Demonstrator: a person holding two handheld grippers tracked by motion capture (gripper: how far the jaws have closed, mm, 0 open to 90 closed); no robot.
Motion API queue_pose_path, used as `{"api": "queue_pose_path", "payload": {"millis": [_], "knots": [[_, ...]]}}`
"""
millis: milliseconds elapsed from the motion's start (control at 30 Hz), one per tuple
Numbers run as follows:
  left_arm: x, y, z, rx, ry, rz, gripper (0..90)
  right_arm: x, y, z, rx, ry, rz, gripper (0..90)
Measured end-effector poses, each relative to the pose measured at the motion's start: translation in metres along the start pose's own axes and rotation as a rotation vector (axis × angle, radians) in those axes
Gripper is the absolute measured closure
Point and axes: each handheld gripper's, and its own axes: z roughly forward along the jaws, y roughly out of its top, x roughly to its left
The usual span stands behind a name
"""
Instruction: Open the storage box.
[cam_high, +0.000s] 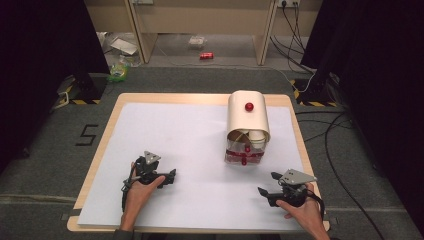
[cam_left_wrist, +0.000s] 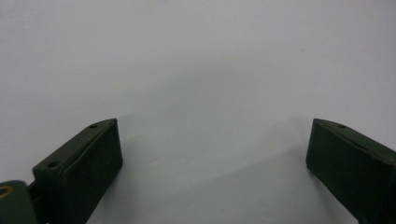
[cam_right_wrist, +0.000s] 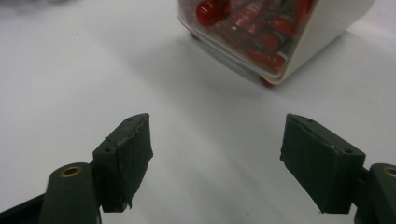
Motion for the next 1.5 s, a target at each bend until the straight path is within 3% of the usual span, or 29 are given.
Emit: {"api": "queue_pose_path", "payload": {"millis": [400,700,800,1033,1167,1500], "knots": [[0.000,0.000,0.000,0.003,-0.001,0.004,2.4,0.016,0.014,0.003,-0.085,0.001,-0.080,30.9],[0.000,0.000,0.000,0.004,-0.001,0.006,2.3,0.027,0.027,0.012,-0.143,-0.019,-0.183,34.0],[0.000,0.000,0.000,0.005,-0.001,0.006,2.2,0.028,0.029,0.015,-0.144,-0.020,-0.190,34.1],[0.000,0.000,0.000,0.005,-0.001,0.007,2.1,0.033,0.039,0.024,-0.180,-0.036,-0.256,35.1],[0.000,0.000,0.000,0.004,-0.001,0.007,2.1,0.032,0.043,0.026,-0.199,-0.047,-0.264,35.5],[0.000,0.000,0.000,0.005,-0.001,0.007,2.1,0.032,0.048,0.035,-0.207,-0.077,-0.321,35.6]]}}
